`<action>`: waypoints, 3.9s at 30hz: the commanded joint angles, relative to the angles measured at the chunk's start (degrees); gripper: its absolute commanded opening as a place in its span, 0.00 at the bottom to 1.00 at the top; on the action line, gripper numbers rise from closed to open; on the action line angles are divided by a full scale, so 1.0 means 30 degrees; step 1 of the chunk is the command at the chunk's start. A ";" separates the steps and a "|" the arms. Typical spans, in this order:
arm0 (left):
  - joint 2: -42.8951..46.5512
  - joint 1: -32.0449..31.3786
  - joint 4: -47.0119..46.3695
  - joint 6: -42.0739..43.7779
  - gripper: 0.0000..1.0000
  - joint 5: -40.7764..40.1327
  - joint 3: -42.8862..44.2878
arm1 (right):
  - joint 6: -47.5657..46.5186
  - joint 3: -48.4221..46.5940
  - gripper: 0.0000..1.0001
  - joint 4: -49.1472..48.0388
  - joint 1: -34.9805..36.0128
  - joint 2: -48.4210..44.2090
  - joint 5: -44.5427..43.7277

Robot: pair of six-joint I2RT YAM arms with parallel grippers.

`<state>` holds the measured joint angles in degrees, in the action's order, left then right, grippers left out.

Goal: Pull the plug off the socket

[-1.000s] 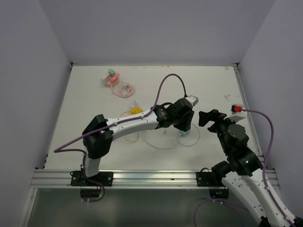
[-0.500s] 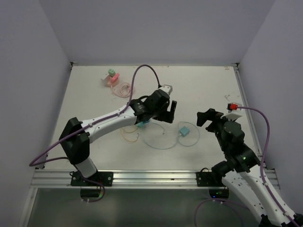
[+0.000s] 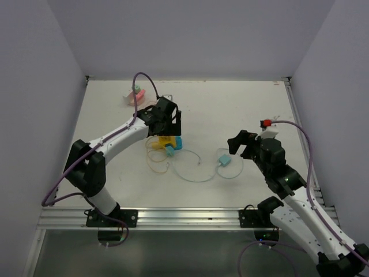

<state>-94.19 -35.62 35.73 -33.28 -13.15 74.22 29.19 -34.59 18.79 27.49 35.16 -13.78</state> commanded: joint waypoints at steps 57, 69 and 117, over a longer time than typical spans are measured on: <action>0.4591 0.1823 -0.5346 -0.3937 0.00 -0.1887 -0.3059 | -0.2318 -0.5080 0.72 -0.8957 0.8121 1.8512 0.9017; 0.4737 0.1998 -0.5346 -0.4259 0.00 -0.2708 -0.3001 | -0.2845 -0.5904 0.59 -0.8225 0.8797 2.0335 0.9634; 0.9161 0.2058 -1.0442 -0.6456 0.00 0.0428 -0.6720 | 0.2751 -0.8306 0.08 -0.9778 0.7332 1.7315 0.5620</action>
<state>-69.12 -29.63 13.69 -50.65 -10.52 54.26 37.69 -59.51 -8.21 49.52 88.99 3.11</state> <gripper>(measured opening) 0.679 0.486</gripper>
